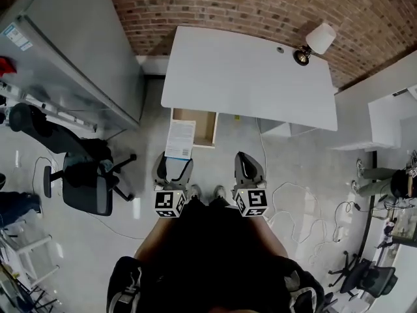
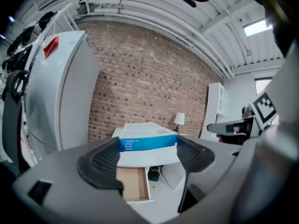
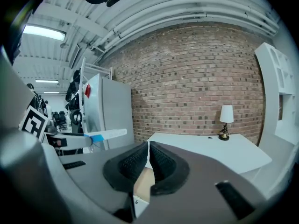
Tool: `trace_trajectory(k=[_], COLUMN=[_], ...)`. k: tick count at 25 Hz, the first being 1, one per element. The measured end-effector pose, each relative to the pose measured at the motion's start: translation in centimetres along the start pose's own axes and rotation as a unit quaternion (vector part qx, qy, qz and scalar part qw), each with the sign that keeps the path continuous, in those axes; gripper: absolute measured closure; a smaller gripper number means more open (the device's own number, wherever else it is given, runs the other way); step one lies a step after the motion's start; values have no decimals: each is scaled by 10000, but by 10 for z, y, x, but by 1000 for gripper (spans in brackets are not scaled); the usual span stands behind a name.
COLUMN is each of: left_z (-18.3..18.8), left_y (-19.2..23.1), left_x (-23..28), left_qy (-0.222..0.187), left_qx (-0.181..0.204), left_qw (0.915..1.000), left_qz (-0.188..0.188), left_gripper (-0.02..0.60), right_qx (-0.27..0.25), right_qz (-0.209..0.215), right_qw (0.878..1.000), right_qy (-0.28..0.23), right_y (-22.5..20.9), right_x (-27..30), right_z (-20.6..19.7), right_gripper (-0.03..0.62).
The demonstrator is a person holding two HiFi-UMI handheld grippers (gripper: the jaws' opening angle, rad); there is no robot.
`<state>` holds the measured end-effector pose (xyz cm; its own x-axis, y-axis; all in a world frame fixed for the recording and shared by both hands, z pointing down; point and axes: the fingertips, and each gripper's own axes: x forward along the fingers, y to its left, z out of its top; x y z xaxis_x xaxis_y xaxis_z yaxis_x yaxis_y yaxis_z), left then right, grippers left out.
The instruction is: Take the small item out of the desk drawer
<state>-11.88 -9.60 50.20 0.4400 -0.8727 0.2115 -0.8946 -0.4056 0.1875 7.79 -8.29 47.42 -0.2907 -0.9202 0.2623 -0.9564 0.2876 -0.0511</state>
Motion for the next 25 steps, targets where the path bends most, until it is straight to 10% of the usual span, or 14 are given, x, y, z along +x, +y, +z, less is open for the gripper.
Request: trace_trajectory(k=[25], left_z=[26], left_y=[-112], left_x=[-16], left_qy=[-240], left_qx=[258], left_qw=[9993], left_qz=[-94], left_gripper=[198], right_qx=[207], right_qz=[243], right_qw=[9988], right_qy=[-382], right_y=[-51], right_x=[-72], right_z=[3], right_gripper=[563])
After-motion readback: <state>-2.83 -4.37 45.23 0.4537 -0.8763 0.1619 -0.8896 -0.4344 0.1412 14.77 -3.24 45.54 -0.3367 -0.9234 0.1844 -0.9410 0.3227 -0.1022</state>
